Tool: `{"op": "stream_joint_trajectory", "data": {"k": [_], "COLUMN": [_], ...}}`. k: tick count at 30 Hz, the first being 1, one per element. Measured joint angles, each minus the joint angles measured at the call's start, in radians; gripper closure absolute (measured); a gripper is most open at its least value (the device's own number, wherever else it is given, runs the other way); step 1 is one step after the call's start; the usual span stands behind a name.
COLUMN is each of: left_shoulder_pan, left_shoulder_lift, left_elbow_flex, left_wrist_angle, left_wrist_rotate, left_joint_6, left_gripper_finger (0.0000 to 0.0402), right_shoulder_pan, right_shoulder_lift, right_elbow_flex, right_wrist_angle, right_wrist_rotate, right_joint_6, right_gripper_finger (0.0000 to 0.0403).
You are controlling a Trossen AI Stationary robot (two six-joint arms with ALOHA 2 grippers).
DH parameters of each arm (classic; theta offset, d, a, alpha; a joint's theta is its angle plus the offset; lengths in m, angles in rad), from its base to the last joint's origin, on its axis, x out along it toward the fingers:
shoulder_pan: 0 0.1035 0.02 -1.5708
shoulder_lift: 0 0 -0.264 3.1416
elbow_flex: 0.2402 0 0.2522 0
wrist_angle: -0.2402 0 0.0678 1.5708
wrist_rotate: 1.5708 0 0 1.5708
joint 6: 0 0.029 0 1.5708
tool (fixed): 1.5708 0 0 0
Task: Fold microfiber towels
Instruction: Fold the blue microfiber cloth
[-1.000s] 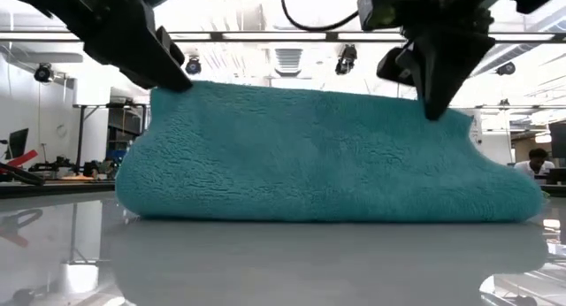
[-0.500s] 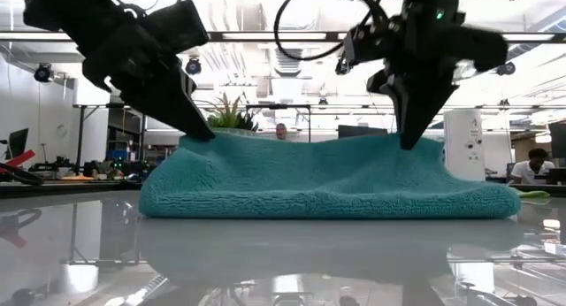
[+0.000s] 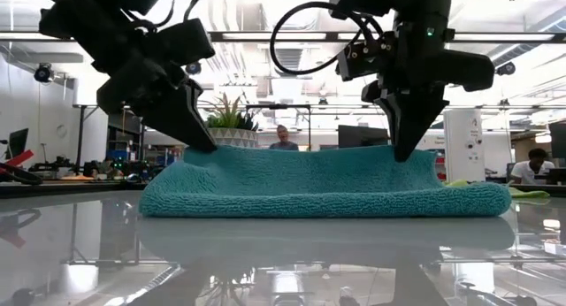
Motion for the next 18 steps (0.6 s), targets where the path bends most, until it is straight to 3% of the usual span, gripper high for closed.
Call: {"op": "stream_joint_trajectory", "data": {"k": [13,18], "left_shoulder_pan": [0.026,0.032], "left_shoulder_lift": [0.000,0.000], "left_elbow_flex": [0.000,0.000], "left_wrist_angle": [-0.009,-0.009], "left_wrist_rotate": [0.000,0.000], "left_joint_6": [0.222,0.221], "left_gripper_finger": [0.0400,0.0365], "right_shoulder_pan": [0.000,0.000], "right_shoulder_lift": [0.002,0.002], "right_elbow_flex": [0.000,0.000], "right_wrist_angle": [0.000,0.002], "right_wrist_rotate": [0.001,0.001], "right_joint_6": [0.000,0.001], "right_gripper_finger": [0.0394,0.0394]}}
